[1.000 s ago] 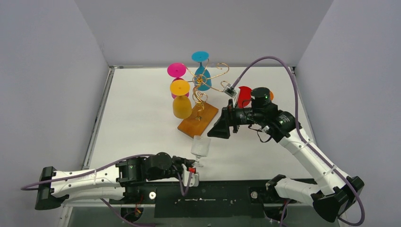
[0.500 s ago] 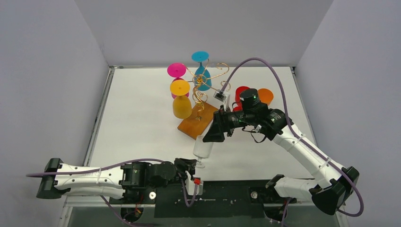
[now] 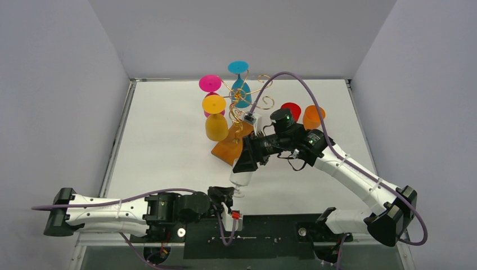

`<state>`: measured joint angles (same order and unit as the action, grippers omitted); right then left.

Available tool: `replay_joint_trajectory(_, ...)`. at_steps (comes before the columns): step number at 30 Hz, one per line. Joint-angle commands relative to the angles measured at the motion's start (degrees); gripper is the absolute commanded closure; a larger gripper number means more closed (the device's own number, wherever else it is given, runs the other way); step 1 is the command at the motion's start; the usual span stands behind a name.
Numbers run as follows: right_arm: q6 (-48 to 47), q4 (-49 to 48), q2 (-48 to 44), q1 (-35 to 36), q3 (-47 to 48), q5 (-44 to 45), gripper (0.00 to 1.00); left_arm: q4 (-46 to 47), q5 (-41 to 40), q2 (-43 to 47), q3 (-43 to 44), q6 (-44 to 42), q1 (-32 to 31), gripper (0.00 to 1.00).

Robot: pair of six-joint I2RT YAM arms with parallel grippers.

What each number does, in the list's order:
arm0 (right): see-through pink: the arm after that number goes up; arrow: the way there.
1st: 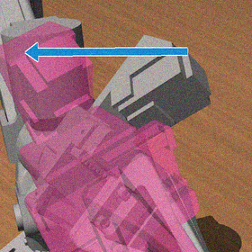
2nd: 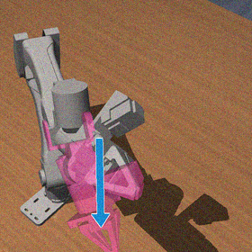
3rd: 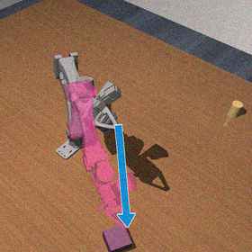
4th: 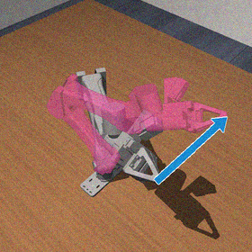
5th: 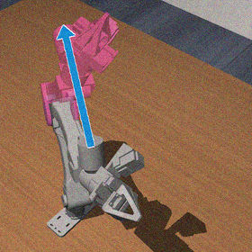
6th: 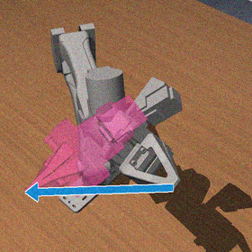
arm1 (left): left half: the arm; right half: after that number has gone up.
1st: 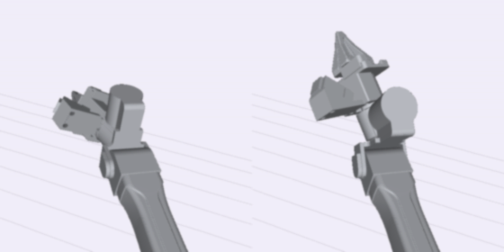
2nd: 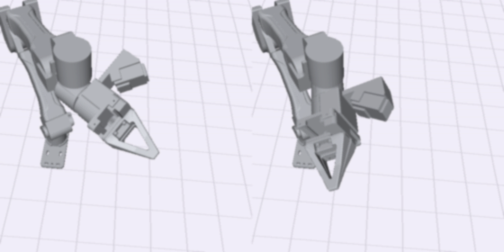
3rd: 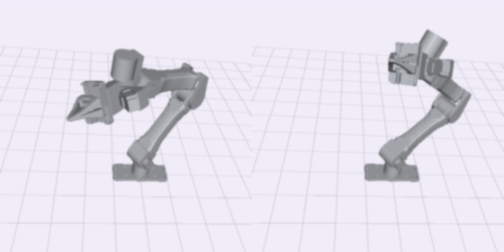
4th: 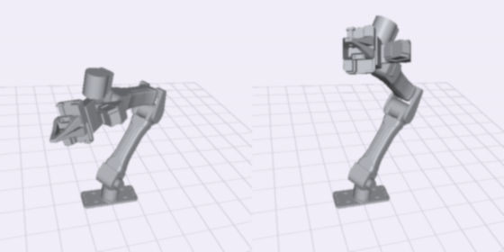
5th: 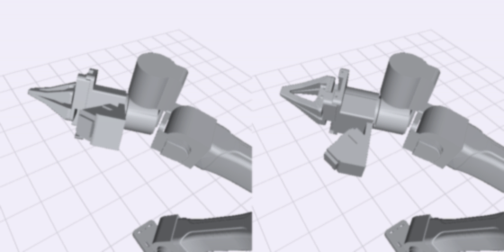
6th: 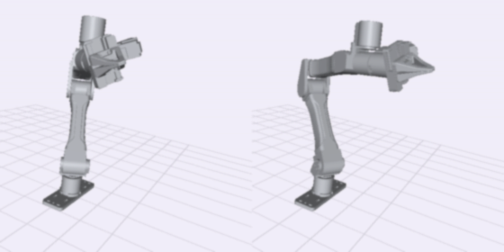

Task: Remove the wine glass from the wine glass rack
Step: Place the wine glass at the center of the board.

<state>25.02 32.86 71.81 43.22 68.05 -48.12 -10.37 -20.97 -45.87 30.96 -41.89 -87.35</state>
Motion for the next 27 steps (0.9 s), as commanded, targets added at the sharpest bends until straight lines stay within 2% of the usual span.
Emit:
replay_joint_trajectory(1, 1.84, -2.43, -0.35, 0.86, 3.19, -0.46, 0.41, 5.45, -2.59, -0.05, 3.38, -2.75, -0.48, 1.00)
replay_joint_trajectory(4, 1.86, -1.04, 0.33, 1.10, 4.48, -0.60, 0.49, 5.29, -3.20, -0.40, 3.41, -3.62, -0.55, 1.00)
replay_joint_trajectory(16, -0.31, 6.51, 4.94, 4.48, 8.87, 1.89, 0.64, 4.64, -5.66, -0.62, 4.19, -6.67, -0.78, 1.00)
replay_joint_trajectory(24, -1.17, 8.10, 6.30, 6.14, 10.16, 1.67, 0.65, 4.63, -5.85, -1.17, 4.28, -7.37, -0.81, 1.00)
replay_joint_trajectory(27, -1.68, 9.49, 6.75, 6.43, 10.59, 2.48, 0.57, 4.70, -6.84, -1.27, 4.24, -7.96, -0.86, 1.00)
